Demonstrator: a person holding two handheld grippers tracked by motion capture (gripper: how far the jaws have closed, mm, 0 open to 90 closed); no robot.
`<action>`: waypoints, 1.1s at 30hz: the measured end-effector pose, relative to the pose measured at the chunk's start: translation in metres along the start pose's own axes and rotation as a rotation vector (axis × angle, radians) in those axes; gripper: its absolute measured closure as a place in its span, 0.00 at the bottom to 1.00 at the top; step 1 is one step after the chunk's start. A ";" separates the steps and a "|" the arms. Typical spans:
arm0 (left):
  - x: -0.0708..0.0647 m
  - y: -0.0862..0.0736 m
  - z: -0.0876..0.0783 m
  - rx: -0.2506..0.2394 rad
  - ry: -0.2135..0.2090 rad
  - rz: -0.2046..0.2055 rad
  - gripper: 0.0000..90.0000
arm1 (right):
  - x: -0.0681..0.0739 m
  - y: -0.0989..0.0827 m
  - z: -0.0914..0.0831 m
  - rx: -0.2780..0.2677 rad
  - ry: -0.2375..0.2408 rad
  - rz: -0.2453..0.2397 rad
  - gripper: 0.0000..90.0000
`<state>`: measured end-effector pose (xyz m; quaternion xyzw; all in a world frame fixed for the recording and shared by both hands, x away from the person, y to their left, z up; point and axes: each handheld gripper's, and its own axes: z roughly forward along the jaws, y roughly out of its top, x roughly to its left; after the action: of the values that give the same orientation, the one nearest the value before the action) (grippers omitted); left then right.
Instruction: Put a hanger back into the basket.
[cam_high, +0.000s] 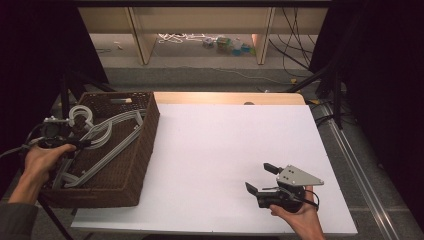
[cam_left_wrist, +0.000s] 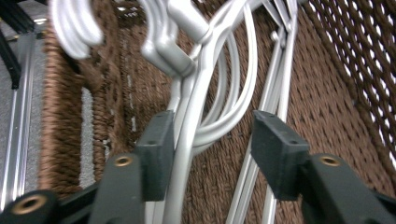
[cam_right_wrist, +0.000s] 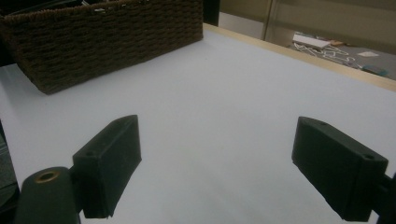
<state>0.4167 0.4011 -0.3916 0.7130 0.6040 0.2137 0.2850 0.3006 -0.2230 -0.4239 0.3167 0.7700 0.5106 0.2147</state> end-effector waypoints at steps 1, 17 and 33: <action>0.000 0.001 -0.002 -0.007 0.005 -0.010 0.48 | 0.000 0.000 0.000 0.000 0.000 0.001 0.18; -0.067 0.001 -0.064 -0.338 -0.132 -0.031 0.28 | 0.000 0.000 -0.001 -0.020 -0.008 0.005 0.18; -0.141 -0.021 -0.085 -0.505 -0.296 0.043 0.21 | 0.000 0.000 -0.001 -0.036 -0.010 0.007 0.18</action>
<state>0.3213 0.2771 -0.3365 0.6554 0.4684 0.2571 0.5338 0.2997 -0.2233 -0.4236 0.3182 0.7584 0.5235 0.2226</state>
